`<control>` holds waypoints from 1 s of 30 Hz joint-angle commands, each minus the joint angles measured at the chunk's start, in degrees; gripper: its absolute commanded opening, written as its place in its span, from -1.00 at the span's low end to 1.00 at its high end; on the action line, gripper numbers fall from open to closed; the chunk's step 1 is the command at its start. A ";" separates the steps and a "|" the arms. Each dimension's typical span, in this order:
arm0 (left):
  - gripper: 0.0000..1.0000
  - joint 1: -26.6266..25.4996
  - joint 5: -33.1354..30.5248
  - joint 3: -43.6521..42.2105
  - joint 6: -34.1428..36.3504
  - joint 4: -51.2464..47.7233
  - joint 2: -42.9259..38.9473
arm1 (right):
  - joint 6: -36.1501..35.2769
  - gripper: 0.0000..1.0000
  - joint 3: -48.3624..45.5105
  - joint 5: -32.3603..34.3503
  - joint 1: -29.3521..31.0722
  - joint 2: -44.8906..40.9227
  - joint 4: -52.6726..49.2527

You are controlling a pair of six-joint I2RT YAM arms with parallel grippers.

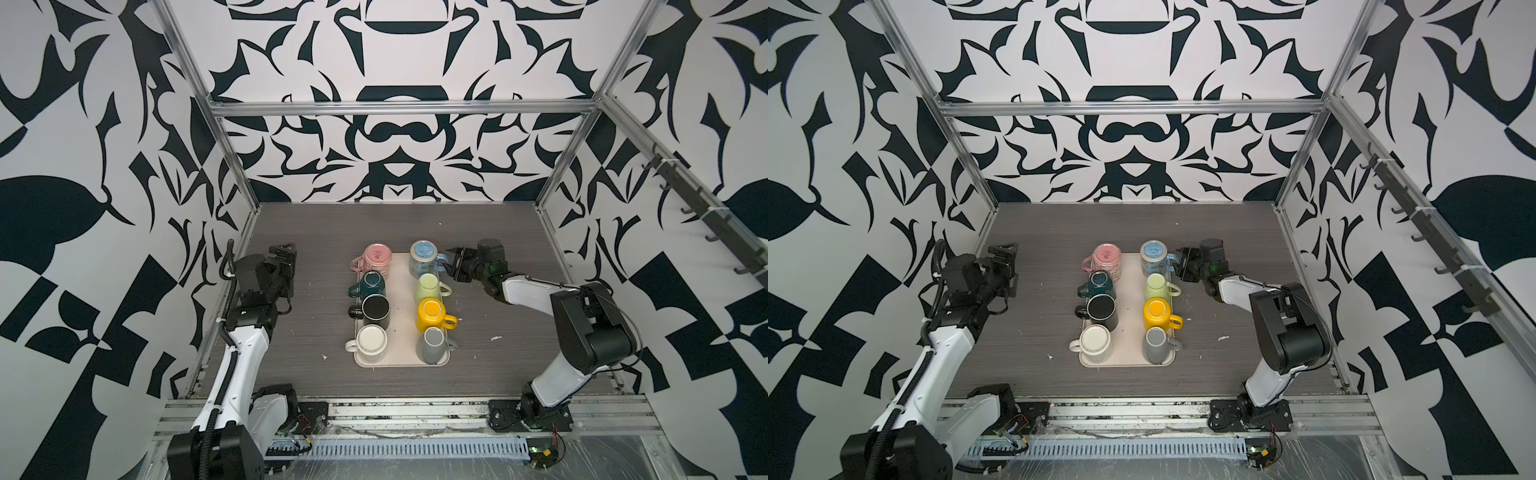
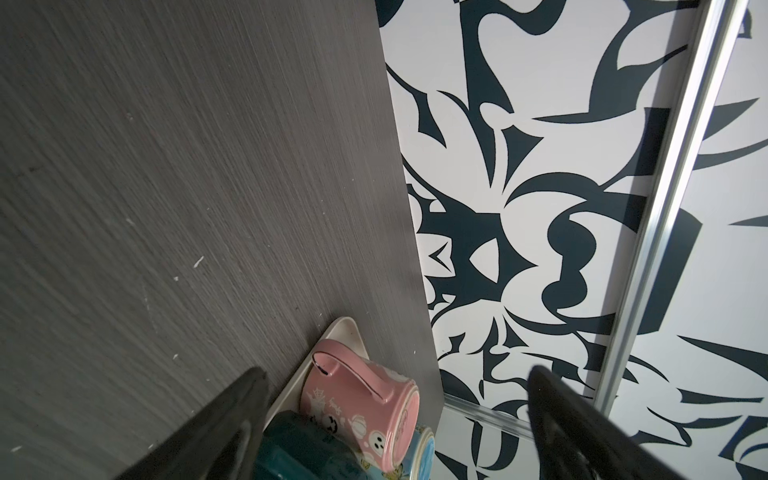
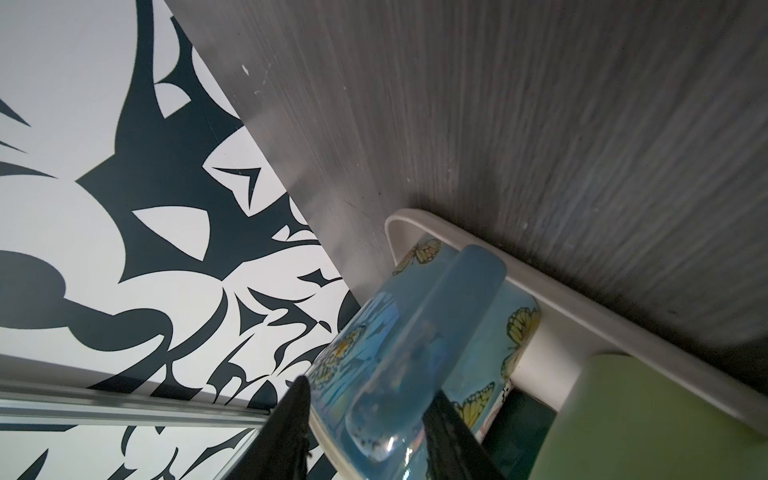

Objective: Turn the mug right side up
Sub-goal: 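Move the right gripper to the light-blue butterfly mug on the tray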

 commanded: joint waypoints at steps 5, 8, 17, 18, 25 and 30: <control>1.00 0.28 -0.82 -0.84 -1.00 0.75 -0.73 | 0.76 -0.05 2.98 -0.21 0.26 1.43 2.91; 1.00 0.27 -0.98 -0.91 -1.09 0.75 -0.90 | 1.06 -0.05 2.98 -0.01 0.33 2.09 4.17; 0.99 0.44 -1.49 -1.10 -1.09 0.48 -1.65 | 2.02 -0.08 3.62 -0.49 1.07 4.69 6.33; 0.99 0.38 -1.49 -1.16 -1.09 0.48 -1.76 | 2.29 -0.11 3.64 -0.49 1.12 5.07 6.85; 1.00 0.73 -1.75 -1.20 -1.18 0.21 -2.05 | 2.87 -0.31 4.33 -0.49 1.45 6.64 8.06; 0.99 0.86 -1.80 -1.12 -1.19 0.11 -1.87 | 3.31 -0.56 4.48 -0.40 1.67 7.62 9.12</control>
